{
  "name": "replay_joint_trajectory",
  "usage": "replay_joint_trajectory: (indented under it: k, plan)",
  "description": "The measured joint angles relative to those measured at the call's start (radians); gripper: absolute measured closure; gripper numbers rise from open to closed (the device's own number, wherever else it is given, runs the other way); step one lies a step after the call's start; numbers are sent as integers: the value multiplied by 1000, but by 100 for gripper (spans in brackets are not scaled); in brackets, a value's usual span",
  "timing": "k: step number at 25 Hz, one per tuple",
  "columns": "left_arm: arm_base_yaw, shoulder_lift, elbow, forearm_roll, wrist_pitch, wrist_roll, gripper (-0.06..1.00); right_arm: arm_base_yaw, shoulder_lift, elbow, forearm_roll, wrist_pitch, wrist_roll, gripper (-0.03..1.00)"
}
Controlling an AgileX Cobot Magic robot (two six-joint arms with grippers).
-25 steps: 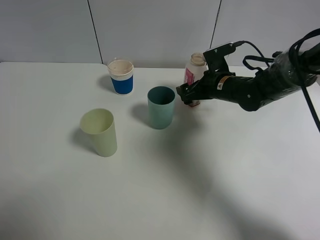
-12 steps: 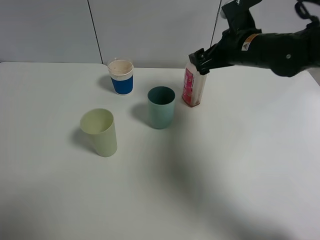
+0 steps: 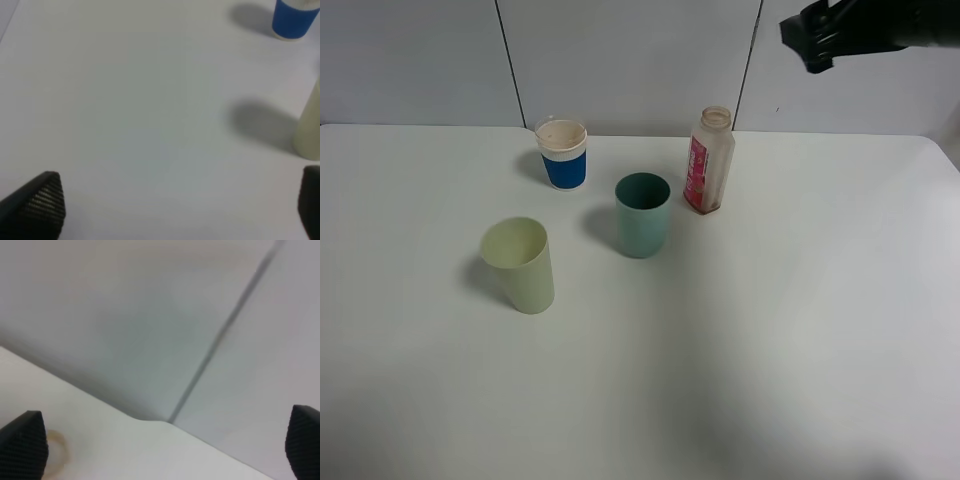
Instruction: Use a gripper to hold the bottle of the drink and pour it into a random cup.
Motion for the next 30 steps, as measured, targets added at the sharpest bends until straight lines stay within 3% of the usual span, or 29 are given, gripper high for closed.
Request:
replay_joint_trajectory:
  k: [6, 10, 22, 28, 30]
  plan:
    - [0, 0, 0, 0, 0, 0, 2, -131, -192, 0, -25, 151, 33, 3]
    - [0, 0, 0, 0, 0, 0, 2, -180, -348, 0, -33, 306, 97, 3]
    - [0, 0, 0, 0, 0, 0, 2, -190, -779, 0, -84, 870, 295, 3]
    - [0, 0, 0, 0, 0, 0, 2, -190, -943, 0, -74, 1068, 300, 3]
    - [0, 0, 0, 0, 0, 0, 2, -190, -1000, 0, -74, 1094, 300, 3]
